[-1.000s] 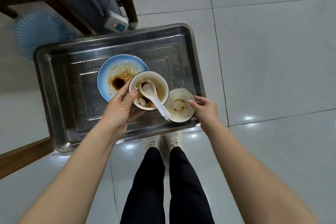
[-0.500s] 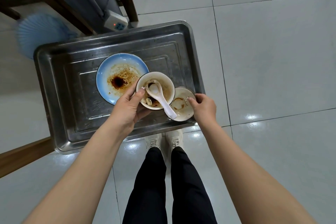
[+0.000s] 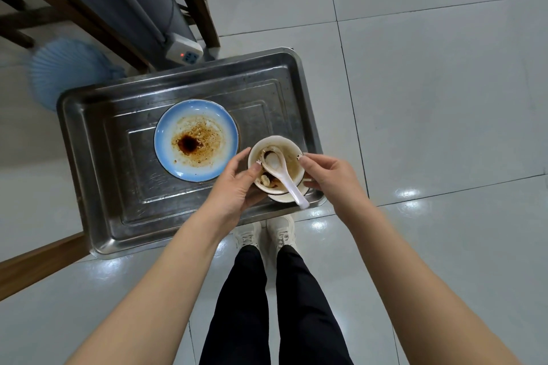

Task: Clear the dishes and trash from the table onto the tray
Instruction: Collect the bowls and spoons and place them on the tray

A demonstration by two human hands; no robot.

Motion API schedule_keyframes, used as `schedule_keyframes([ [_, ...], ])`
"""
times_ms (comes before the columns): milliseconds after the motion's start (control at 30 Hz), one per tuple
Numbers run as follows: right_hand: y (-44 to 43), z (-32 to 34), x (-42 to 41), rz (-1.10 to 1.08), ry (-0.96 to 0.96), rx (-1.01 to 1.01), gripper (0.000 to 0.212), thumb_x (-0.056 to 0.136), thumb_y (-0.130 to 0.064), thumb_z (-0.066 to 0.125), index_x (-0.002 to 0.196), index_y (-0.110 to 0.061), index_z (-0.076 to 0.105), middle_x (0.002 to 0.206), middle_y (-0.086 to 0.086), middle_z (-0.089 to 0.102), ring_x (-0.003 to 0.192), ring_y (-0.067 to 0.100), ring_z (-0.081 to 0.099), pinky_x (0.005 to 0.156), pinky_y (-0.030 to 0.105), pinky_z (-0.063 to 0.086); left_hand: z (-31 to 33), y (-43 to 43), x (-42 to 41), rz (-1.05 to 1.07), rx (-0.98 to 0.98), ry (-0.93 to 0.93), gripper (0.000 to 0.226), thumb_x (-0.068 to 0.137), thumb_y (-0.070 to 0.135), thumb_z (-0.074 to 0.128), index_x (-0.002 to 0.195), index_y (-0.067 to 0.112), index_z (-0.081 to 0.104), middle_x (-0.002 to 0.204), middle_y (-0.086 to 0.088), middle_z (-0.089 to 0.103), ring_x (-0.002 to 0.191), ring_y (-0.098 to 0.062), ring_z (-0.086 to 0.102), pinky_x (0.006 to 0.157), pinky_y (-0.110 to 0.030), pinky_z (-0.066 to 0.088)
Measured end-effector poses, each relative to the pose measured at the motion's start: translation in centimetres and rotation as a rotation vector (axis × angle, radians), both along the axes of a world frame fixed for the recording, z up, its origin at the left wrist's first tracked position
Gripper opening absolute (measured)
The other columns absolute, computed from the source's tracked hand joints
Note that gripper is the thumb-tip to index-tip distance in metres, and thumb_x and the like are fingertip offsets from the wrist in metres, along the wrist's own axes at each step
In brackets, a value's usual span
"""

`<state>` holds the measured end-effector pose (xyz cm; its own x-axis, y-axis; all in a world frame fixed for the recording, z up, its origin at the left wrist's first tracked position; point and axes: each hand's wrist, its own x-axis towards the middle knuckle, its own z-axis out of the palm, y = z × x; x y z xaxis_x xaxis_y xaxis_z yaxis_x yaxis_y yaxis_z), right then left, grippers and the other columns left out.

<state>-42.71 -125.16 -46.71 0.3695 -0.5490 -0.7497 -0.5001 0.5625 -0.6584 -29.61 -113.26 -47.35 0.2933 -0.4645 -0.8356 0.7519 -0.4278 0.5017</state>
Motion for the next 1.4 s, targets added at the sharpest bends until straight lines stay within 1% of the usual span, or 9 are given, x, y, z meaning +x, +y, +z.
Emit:
schedule_keyframes([
  [100,0.3,-0.7,-0.5,-0.031,0.073,-0.061,0.009,0.09,-0.015,0.065,0.093,-0.019,0.072,0.086,0.001,0.071,0.073,0.011,0.064,0.054,0.019,0.051,-0.5,-0.8,-1.3,0.013,0.063,-0.025,0.012,0.094,0.016,0.057,0.1,0.02,0.047,0.089,-0.006,0.07,0.084,-0.02,0.067,0.086,-0.041,0.055],
  [167,0.4,-1.3,-0.6,-0.04,0.134,-0.112,0.012,0.088,-0.014,0.067,0.098,-0.01,0.074,0.08,-0.001,0.071,0.068,0.012,0.064,0.061,0.027,0.054,-1.0,-1.0,-2.1,-0.011,0.099,-0.11,0.009,0.094,0.018,0.057,0.095,0.02,0.049,0.087,-0.006,0.068,0.088,-0.022,0.065,0.088,-0.04,0.054],
  [233,0.6,-1.9,-0.7,-0.053,0.194,-0.13,0.008,0.086,-0.015,0.07,0.092,-0.014,0.074,0.08,-0.001,0.072,0.075,0.017,0.067,0.077,0.035,0.057,-1.6,-1.0,-2.6,-0.071,0.155,-0.226,0.002,0.095,0.023,0.056,0.095,0.022,0.055,0.093,-0.003,0.067,0.096,-0.021,0.063,0.089,-0.037,0.053],
  [400,0.7,-3.4,-0.6,-0.062,0.289,-0.157,0.012,0.082,-0.019,0.074,0.073,-0.026,0.07,0.078,0.001,0.072,0.08,0.025,0.069,0.082,0.045,0.056,-2.6,-0.5,-2.8,-0.267,0.307,-0.404,0.035,0.098,0.031,0.051,0.13,0.02,0.058,0.128,-0.004,0.056,0.12,-0.02,0.052,0.107,-0.039,0.039],
  [567,0.7,-4.1,-0.5,-0.016,0.378,-0.188,0.007,0.083,-0.021,0.074,0.085,-0.015,0.073,0.077,-0.001,0.069,0.078,0.019,0.066,0.08,0.037,0.056,-2.7,-1.0,-2.7,-0.287,0.392,-0.511,0.029,0.095,0.026,0.057,0.119,0.012,0.067,0.117,-0.005,0.066,0.109,-0.021,0.059,0.09,-0.03,0.043],
  [700,0.8,-4.9,-0.4,0.002,0.434,-0.187,0.011,0.082,-0.023,0.074,0.087,-0.013,0.073,0.073,-0.004,0.066,0.069,0.012,0.061,0.066,0.025,0.046,-3.1,-1.5,-2.5,-0.315,0.479,-0.549,0.024,0.093,0.024,0.06,0.11,0.01,0.072,0.108,-0.004,0.07,0.095,-0.017,0.058,0.078,-0.025,0.038],
  [800,0.8,-5.5,-0.4,0.014,0.461,-0.19,0.01,0.081,-0.023,0.075,0.078,-0.015,0.07,0.068,-0.005,0.064,0.066,0.013,0.059,0.062,0.024,0.044,-3.6,-1.7,-2.3,-0.323,0.512,-0.564,0.023,0.091,0.023,0.064,0.107,0.01,0.073,0.108,-0.003,0.07,0.101,-0.019,0.06,0.079,-0.025,0.038],
  [1033,0.6,-6.2,-0.3,0.064,0.496,-0.214,0.015,0.081,-0.024,0.074,0.073,-0.016,0.066,0.069,-0.003,0.064,0.07,0.015,0.061,0.061,0.025,0.042,-4.5,-1.9,-2.1,-0.407,0.569,-0.643,0.015,0.089,0.027,0.066,0.08,0.015,0.069,0.092,-0.003,0.069,0.084,-0.018,0.059,0.071,-0.027,0.041],
  [1400,0.9,-6.2,-0.4,0.088,0.509,-0.246,0.016,0.084,-0.025,0.072,0.078,-0.011,0.066,0.072,-0.001,0.064,0.071,0.016,0.06,0.055,0.022,0.04,-4.7,-2.1,-2.2,-0.463,0.628,-0.685,0.018,0.089,0.031,0.066,0.077,0.016,0.064,0.095,0.0,0.065,0.084,-0.02,0.059,0.065,-0.029,0.039],
])
